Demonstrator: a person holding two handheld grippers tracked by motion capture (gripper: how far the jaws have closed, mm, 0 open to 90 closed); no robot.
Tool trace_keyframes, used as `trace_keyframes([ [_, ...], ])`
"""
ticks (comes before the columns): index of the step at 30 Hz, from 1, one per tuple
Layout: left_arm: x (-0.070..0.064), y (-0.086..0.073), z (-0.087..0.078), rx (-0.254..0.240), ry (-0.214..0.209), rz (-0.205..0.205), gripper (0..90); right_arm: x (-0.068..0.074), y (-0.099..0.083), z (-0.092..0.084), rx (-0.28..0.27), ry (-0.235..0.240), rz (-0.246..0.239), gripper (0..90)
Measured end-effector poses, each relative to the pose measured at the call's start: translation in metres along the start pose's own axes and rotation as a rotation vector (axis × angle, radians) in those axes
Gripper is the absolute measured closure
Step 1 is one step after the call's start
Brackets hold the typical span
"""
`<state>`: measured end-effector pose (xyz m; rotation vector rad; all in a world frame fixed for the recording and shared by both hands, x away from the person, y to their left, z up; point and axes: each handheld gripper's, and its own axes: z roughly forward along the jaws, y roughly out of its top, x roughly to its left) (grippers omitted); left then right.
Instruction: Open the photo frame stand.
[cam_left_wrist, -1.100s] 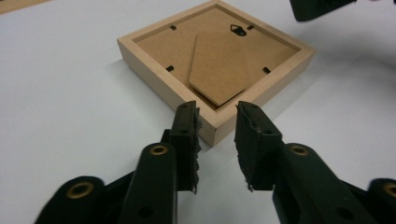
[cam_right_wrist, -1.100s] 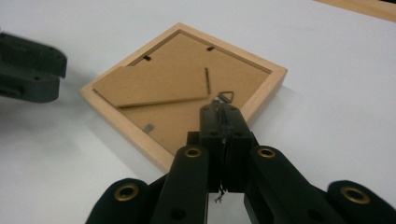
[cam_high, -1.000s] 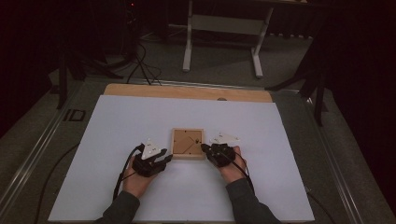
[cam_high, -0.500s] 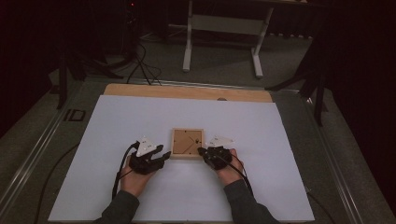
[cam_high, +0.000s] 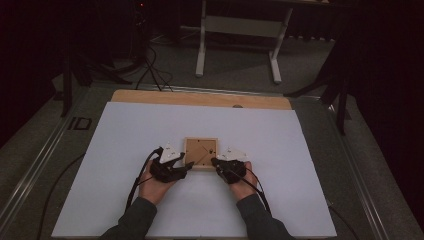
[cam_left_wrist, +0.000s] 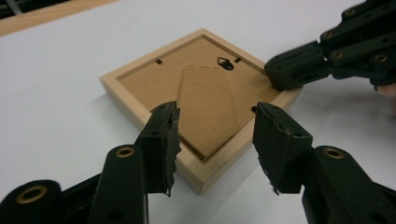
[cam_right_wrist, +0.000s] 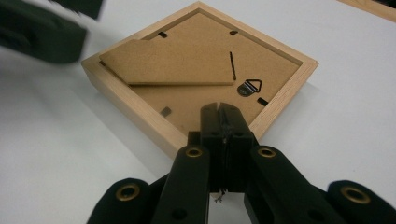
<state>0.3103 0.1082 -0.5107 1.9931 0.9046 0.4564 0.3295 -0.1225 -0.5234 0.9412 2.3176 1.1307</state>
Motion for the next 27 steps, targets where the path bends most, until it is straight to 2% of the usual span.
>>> trace_keyframes([
  [2, -0.003, 0.002, 0.006, 0.013, 0.009, 0.015, 49.2, -0.002, 0.0, 0.0, 0.0, 0.015, 0.016, 89.3],
  [6, -0.004, 0.008, 0.015, 0.034, 0.028, 0.039, 47.6, -0.001, 0.001, 0.0, 0.006, 0.005, 0.0, 89.6],
  [10, -0.004, 0.011, 0.022, 0.055, 0.051, 0.054, 47.5, -0.001, 0.001, 0.0, 0.007, 0.008, 0.003, 89.6],
  [15, -0.003, 0.011, 0.03, 0.093, 0.055, 0.067, 47.6, -0.002, 0.0, 0.0, 0.007, 0.01, 0.002, 89.7],
  [18, 0.0, 0.01, 0.033, 0.089, 0.045, 0.045, 47.9, -0.001, 0.0, 0.0, 0.007, 0.008, 0.002, 89.8],
  [21, 0.006, 0.009, 0.035, 0.086, 0.001, -0.002, 49.2, -0.001, 0.0, 0.0, 0.006, 0.008, 0.004, 89.8],
  [23, 0.005, 0.012, 0.035, 0.106, 0.003, 0.021, 50.3, -0.001, 0.0, 0.0, 0.005, 0.007, 0.006, 89.9],
  [27, 0.003, 0.016, 0.036, 0.127, 0.017, 0.041, 51.1, -0.001, 0.0, 0.0, 0.005, 0.005, 0.002, 90.0],
])
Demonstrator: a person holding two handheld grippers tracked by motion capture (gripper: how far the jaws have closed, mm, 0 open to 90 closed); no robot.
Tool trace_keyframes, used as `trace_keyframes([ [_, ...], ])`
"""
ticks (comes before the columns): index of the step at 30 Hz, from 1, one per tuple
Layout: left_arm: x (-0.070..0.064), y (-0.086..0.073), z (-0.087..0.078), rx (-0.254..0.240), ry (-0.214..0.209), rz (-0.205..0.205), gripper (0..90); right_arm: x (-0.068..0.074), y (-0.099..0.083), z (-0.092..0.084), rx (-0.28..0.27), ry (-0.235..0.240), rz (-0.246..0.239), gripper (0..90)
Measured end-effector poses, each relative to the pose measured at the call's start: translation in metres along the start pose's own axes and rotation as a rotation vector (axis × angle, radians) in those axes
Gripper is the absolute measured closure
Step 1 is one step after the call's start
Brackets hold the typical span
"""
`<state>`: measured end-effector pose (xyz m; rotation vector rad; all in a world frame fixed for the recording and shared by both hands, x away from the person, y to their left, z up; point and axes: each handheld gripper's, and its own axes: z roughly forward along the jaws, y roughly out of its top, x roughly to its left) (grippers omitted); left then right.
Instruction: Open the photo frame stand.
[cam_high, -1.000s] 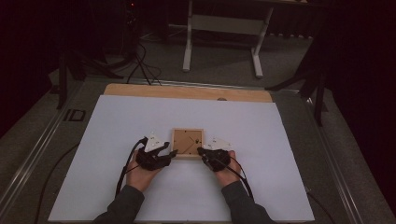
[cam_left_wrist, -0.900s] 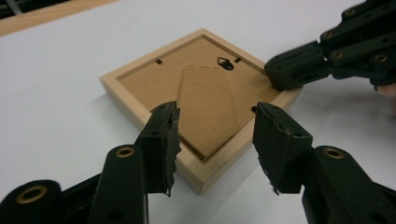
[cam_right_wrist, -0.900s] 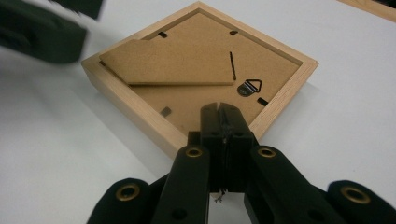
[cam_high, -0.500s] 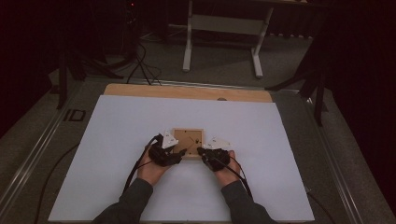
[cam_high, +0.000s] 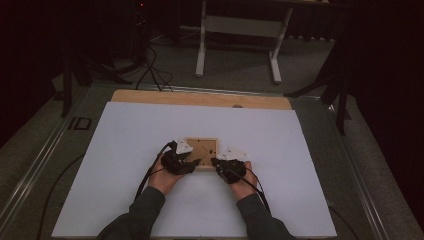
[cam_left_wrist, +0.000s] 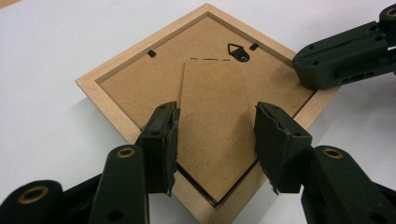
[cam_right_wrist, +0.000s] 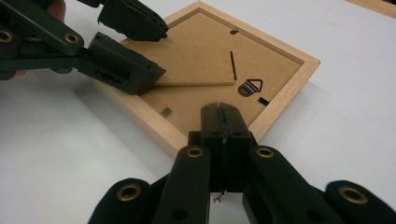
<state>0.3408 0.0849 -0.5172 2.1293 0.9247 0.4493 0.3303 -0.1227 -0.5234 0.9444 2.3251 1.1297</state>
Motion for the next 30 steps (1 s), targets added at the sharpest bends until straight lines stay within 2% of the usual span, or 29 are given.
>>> trace_keyframes([
  [3, -0.003, 0.004, -0.006, -0.034, 0.02, 0.015, 51.2, 0.0, 0.0, 0.0, 0.0, 0.0, 0.002, 90.0],
  [4, -0.006, 0.008, -0.008, -0.056, 0.039, 0.028, 51.2, 0.0, 0.0, 0.0, 0.0, 0.001, 0.002, 90.0],
  [9, -0.007, 0.011, -0.009, -0.041, 0.047, 0.046, 51.1, 0.0, 0.0, 0.0, -0.002, -0.003, 0.001, 90.0],
  [12, -0.005, 0.01, -0.009, -0.049, 0.035, 0.033, 50.9, 0.0, 0.0, 0.0, -0.002, -0.002, 0.001, 90.0],
  [15, -0.004, 0.011, -0.014, -0.083, 0.045, 0.012, 47.5, 0.0, 0.0, 0.0, -0.001, 0.0, 0.0, 90.0],
  [16, -0.001, 0.011, -0.02, -0.117, 0.041, -0.018, 46.8, 0.0, 0.0, 0.0, -0.001, 0.0, 0.0, 90.0],
  [18, 0.002, 0.011, -0.027, -0.148, 0.029, -0.054, 46.8, 0.0, 0.0, 0.0, 0.0, 0.001, -0.001, 90.0],
  [23, 0.009, 0.007, -0.045, -0.172, 0.008, -0.085, 59.1, 0.0, 0.0, 0.0, -0.002, 0.0, 0.002, 90.0],
  [25, 0.009, 0.004, -0.049, -0.166, 0.0, -0.097, 62.0, 0.0, 0.0, 0.0, -0.002, -0.001, 0.003, 90.0],
  [30, 0.007, -0.006, -0.05, -0.127, -0.021, -0.089, 72.2, 0.0, 0.0, 0.0, -0.001, -0.001, 0.003, 90.0],
])
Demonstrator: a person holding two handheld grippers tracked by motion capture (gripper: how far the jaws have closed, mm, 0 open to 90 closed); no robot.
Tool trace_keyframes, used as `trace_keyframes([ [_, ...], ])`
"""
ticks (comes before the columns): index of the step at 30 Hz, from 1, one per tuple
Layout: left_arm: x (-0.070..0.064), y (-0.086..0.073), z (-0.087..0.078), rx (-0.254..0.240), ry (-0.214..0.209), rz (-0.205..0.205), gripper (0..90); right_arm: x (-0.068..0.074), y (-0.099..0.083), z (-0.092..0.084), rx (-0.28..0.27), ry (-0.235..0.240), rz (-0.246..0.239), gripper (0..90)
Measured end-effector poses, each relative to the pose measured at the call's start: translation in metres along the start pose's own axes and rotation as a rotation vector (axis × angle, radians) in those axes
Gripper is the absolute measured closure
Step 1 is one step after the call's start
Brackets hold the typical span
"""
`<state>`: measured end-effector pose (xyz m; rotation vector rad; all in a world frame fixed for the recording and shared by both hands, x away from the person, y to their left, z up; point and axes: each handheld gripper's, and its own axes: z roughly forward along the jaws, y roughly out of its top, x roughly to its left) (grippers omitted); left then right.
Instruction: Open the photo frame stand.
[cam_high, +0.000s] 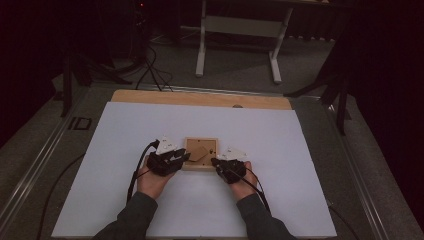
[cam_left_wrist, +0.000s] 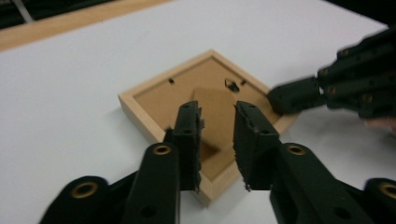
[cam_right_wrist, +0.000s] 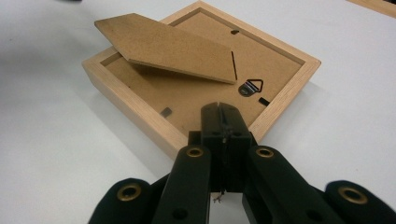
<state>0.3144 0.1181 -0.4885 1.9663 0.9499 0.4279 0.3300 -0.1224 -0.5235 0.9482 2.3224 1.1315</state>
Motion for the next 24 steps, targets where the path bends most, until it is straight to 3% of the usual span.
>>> trace_keyframes([
  [4, -0.002, -0.006, 0.002, 0.045, 0.004, 0.001, 89.3, 0.0, 0.0, 0.0, -0.001, 0.0, -0.002, 90.0],
  [13, -0.004, -0.013, 0.01, 0.111, 0.031, -0.004, 89.4, 0.0, 0.0, 0.0, 0.0, 0.0, -0.001, 90.0],
  [24, -0.004, -0.009, 0.01, 0.106, 0.053, -0.002, 85.8, 0.0, 0.0, 0.0, 0.0, -0.001, 0.0, 90.0],
])
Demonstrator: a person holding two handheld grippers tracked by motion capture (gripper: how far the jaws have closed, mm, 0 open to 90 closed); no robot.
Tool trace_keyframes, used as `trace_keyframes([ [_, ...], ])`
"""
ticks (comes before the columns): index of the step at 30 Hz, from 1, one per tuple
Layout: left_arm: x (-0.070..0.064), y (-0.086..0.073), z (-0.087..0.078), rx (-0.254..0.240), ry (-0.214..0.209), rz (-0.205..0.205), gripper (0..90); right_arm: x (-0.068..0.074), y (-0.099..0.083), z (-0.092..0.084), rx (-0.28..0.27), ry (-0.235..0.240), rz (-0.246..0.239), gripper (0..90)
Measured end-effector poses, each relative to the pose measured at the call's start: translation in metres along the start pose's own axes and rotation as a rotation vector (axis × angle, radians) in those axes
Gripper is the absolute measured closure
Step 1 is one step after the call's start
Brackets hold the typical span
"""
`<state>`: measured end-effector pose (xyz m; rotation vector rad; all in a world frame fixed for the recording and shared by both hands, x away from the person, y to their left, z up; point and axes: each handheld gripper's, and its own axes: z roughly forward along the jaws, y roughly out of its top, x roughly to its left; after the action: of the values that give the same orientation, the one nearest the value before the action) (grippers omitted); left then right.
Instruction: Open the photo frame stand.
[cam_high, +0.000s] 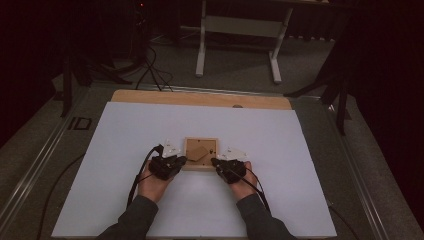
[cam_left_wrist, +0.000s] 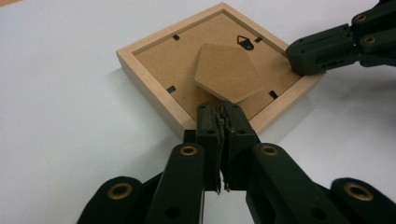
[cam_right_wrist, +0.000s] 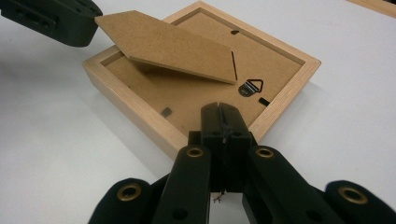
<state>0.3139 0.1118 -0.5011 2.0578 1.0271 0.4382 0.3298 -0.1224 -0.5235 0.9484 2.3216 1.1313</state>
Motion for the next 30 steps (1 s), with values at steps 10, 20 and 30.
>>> trace_keyframes([
  [10, 0.005, 0.02, -0.001, -0.067, -0.018, -0.055, 80.3, 0.0, 0.0, 0.0, 0.0, 0.0, 0.0, 90.0],
  [20, 0.012, 0.019, -0.004, -0.051, -0.041, -0.112, 69.2, 0.0, 0.0, 0.0, 0.0, 0.003, -0.003, 90.0],
  [30, 0.01, 0.02, -0.001, -0.053, -0.099, -0.127, 51.5, -0.001, 0.0, 0.0, 0.0, 0.004, -0.006, 90.0],
])
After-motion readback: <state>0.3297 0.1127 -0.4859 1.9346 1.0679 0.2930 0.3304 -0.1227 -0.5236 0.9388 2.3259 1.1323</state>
